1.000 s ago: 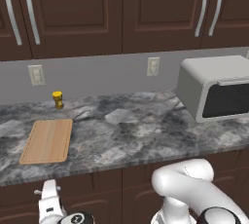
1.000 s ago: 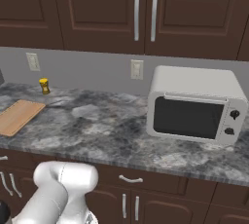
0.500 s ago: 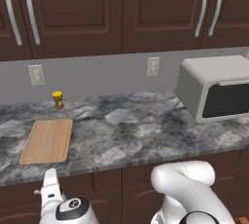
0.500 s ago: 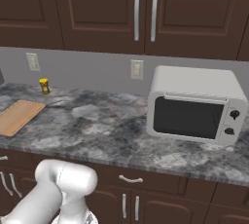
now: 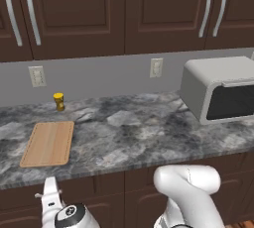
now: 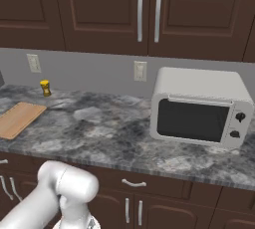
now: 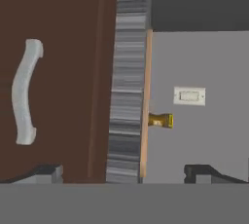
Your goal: Open the drawer on the left and place the cutting tools on the cutting board.
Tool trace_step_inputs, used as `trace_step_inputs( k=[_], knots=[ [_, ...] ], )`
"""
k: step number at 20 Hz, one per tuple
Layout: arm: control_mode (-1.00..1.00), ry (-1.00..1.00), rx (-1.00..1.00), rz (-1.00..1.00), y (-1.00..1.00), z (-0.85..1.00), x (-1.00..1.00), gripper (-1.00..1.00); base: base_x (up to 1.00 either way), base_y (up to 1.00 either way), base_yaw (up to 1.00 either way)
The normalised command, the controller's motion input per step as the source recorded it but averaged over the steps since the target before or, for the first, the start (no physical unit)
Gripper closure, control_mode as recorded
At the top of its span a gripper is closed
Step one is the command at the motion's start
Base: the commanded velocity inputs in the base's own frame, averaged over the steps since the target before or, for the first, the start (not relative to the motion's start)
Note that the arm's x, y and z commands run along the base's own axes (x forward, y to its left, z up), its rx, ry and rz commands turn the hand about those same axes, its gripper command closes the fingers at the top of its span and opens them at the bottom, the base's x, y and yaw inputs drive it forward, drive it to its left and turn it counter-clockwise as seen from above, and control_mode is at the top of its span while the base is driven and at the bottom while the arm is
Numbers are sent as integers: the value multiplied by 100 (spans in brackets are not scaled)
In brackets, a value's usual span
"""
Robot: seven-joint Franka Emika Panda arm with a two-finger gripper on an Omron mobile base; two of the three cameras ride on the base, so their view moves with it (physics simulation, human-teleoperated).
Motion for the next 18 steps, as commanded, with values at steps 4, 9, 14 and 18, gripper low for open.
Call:
trace_step_inputs(
  k=[4,9,14,18],
  knots=[
    [-100,-5,0,0,32,-53,18,-100,0,0,0],
    [-100,-3,0,0,28,-53,14,-100,0,0,0],
    [-100,-2,0,0,26,-41,13,-100,0,0,0],
    [-100,-1,0,0,30,-39,22,-100,0,0,0]
  ],
)
